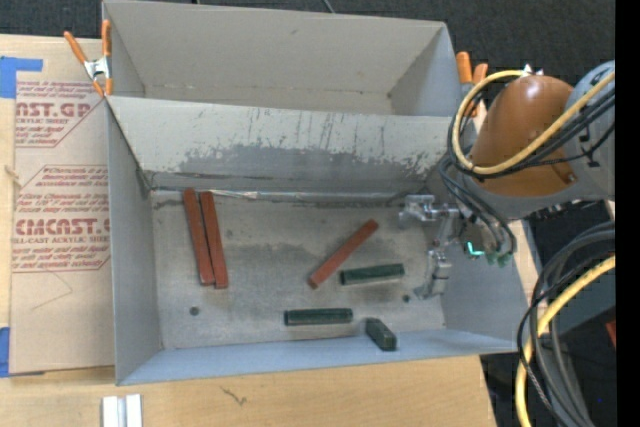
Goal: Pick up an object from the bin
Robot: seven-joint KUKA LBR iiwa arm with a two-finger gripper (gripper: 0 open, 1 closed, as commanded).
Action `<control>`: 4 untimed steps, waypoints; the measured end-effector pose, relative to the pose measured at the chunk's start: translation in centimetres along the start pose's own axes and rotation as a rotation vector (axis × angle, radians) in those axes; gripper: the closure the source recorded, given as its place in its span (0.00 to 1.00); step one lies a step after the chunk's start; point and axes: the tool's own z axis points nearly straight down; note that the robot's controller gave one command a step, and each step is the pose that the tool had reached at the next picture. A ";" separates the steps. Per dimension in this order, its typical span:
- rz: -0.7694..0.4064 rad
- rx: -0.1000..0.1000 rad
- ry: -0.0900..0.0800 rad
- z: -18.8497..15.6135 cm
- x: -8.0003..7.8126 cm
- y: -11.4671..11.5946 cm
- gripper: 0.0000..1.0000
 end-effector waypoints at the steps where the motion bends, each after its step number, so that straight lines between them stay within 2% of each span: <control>1: -0.001 0.001 -0.007 -0.4 -0.2 0.0 0.00; 2: 0.183 0.000 -0.006 6.7 0.4 2.5 1.00; 3: 0.184 0.000 -0.006 6.7 0.4 2.5 1.00; 4: 0.187 0.000 0.002 6.3 0.3 2.5 1.00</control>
Offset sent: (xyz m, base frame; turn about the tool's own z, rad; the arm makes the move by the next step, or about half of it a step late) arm -0.0044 0.0245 -0.0664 0.1843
